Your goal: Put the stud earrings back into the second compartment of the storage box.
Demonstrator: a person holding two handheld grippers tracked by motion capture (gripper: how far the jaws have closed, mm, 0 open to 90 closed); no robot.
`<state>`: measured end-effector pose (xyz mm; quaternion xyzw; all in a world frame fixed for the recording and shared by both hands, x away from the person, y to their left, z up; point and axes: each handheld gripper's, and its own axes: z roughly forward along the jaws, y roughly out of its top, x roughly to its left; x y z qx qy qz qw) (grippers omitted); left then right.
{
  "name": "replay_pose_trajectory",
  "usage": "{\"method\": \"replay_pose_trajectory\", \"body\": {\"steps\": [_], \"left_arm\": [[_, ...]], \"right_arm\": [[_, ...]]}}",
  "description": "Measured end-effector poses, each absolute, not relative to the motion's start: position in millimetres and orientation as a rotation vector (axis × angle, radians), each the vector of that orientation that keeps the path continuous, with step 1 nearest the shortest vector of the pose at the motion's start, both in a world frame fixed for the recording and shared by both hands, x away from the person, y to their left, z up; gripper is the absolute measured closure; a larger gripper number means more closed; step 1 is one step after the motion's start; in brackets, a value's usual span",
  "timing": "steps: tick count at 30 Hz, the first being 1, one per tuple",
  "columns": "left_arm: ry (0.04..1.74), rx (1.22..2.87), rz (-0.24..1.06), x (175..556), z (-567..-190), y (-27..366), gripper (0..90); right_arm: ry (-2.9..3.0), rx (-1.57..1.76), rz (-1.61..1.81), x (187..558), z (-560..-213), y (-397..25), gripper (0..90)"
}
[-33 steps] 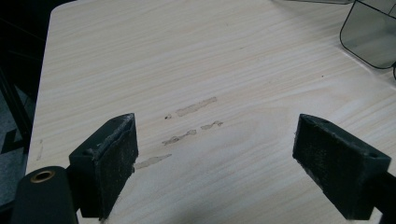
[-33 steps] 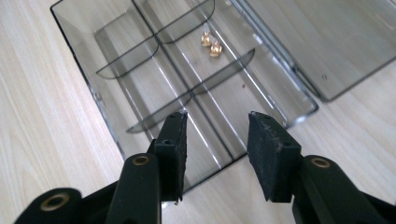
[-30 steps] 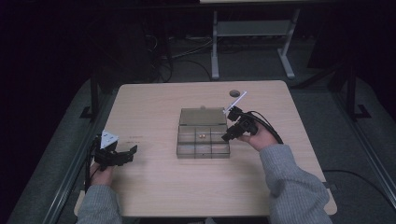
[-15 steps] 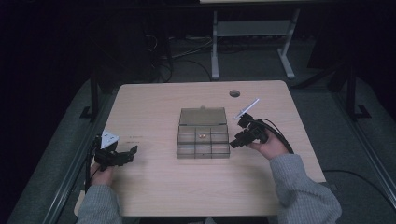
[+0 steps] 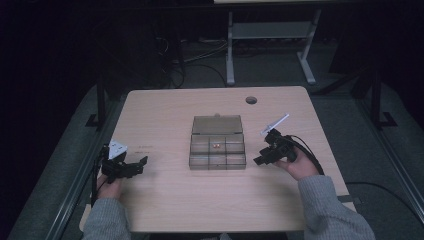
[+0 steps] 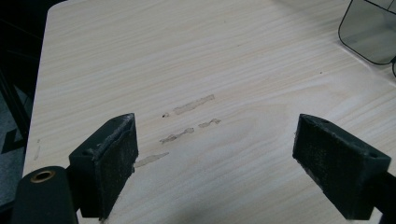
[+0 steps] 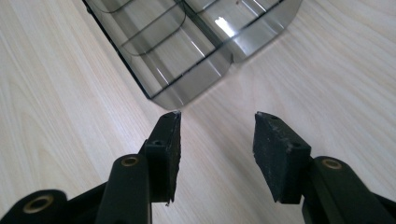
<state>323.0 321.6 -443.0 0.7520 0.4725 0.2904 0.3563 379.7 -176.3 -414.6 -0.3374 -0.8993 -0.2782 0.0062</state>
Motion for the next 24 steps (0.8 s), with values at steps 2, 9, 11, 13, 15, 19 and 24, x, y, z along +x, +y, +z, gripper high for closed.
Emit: {"method": "replay_pose_trajectory", "body": {"steps": [2,9,11,13,15,19,24], "left_arm": [[1.216,1.95,0.753,323.1,-442.8,321.7,13.8],[1.216,1.941,0.748,322.9,-443.7,320.3,13.8],[1.215,1.942,0.747,322.9,-443.9,320.0,13.8],[1.214,1.944,0.747,322.7,-443.8,319.7,13.8],[1.214,1.953,0.747,322.4,-443.5,319.7,13.8],[1.213,1.956,0.749,322.4,-443.5,319.7,13.8],[1.214,1.951,0.747,322.1,-443.5,319.3,13.8]], "right_arm": [[-2.802,-1.067,-0.876,375.0,-416.9,-181.0,51.2],[-2.766,-1.119,-0.91,354.2,-430.6,-201.1,49.6],[-2.755,-1.126,-0.926,348.8,-435.1,-206.5,48.8],[-2.742,-1.145,-0.942,341.3,-438.9,-212.6,48.2],[-2.732,-1.16,-0.953,335.8,-442.2,-217.5,47.1],[-2.72,-1.174,-0.99,326.5,-448.8,-225.5,46.1],[-2.71,-1.214,-1.025,310.3,-451.1,-232.7,43.0]]}}
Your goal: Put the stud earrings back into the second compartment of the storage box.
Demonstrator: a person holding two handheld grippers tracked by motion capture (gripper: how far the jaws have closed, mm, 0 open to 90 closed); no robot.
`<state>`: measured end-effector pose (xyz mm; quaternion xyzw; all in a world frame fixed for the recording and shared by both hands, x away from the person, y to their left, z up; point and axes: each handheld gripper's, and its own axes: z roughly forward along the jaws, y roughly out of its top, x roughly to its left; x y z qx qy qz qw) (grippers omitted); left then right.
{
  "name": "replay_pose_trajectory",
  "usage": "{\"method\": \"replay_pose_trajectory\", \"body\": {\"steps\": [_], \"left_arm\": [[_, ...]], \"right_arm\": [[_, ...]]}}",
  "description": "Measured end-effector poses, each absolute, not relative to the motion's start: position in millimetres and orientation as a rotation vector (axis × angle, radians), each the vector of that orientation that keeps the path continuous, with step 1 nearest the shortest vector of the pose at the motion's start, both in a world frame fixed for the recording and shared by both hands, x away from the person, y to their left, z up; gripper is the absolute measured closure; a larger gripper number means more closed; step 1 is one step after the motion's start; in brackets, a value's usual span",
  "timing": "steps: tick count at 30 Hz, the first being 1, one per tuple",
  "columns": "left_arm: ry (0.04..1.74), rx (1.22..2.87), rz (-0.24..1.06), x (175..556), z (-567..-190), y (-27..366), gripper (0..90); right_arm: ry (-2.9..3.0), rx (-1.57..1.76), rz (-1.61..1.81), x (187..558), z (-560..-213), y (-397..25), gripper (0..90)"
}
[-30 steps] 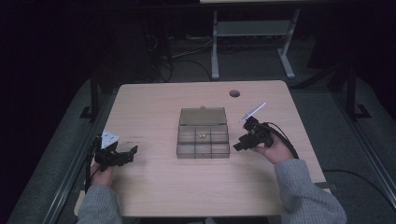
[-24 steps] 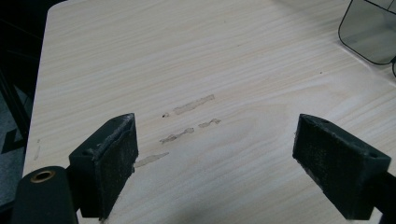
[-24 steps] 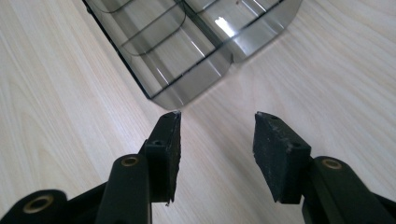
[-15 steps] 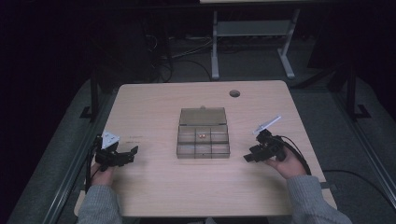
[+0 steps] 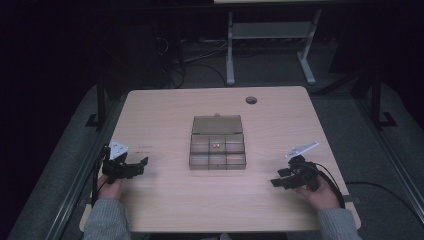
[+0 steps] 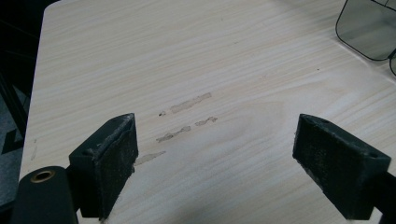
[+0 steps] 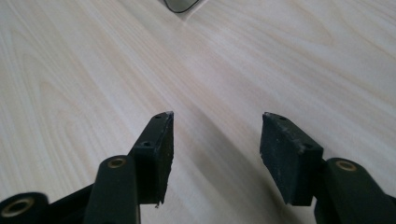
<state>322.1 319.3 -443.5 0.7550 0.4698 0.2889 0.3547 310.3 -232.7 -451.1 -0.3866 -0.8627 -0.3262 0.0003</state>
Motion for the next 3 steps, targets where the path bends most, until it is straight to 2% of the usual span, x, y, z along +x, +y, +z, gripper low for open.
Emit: {"method": "replay_pose_trajectory", "body": {"steps": [3], "left_arm": [[1.212,1.954,0.75,322.6,-443.8,319.1,13.8]], "right_arm": [[-2.708,-1.226,-1.066,298.4,-447.1,-235.0,41.3]]}}
